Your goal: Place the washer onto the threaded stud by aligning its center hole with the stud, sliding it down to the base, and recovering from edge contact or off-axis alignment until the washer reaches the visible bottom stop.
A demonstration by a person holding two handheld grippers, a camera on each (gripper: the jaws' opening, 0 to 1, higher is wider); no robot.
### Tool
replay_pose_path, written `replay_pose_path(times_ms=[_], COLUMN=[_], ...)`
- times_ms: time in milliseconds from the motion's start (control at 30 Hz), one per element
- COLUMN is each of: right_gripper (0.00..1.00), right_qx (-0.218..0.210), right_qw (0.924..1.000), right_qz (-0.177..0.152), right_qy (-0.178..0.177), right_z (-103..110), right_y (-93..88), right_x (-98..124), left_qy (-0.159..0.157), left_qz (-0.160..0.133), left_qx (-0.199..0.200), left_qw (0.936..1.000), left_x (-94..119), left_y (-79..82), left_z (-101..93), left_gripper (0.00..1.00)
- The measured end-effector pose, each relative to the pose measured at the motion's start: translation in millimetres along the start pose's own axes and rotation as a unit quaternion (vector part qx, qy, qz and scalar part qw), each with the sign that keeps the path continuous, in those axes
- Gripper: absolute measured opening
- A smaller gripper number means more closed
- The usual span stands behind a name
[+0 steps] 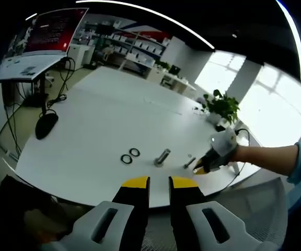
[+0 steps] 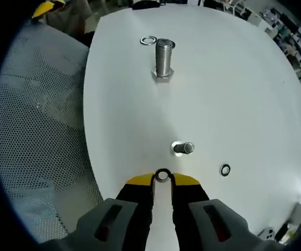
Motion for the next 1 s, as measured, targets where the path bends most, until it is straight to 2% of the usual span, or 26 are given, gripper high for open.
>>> replay_pose_path(times_ms=[433,633,1000], right_gripper=[0.14,0.14,0.14], right_qx=[-0.002,-0.002,0.010], right_qw=[0.9993,0.9977,0.9923], right_qz=[-0.038,-0.061,-0.097], right_qy=[-0.005,-0.030,-0.077], right_z=[2,-2,-11], right_y=[15.9,24.8,36.4], right_x=[35,45,48], left_qy=[-0.001,0.000,0.000], left_qz=[-0.002,-0.002,-0.002], left_qx=[0.002,0.002,0.004], left_qw=[1.0000,1.0000,1.0000], left_x=[0,0,0], left_y=[0.3,0.2,0.0], left_z=[0.2,0.4,0.4], left_gripper=[0.12,0.12,0.12])
Point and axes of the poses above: the point that each gripper's makers call its tool centre point, and the gripper's own axes: x roughly backward along the fingers, z roughly to its left, y roughly out of its top, the point moved 4 cm from there along x, roughly backward along the fingers, and after that the axes turned 1 degree about x, right-handed, at the moved point
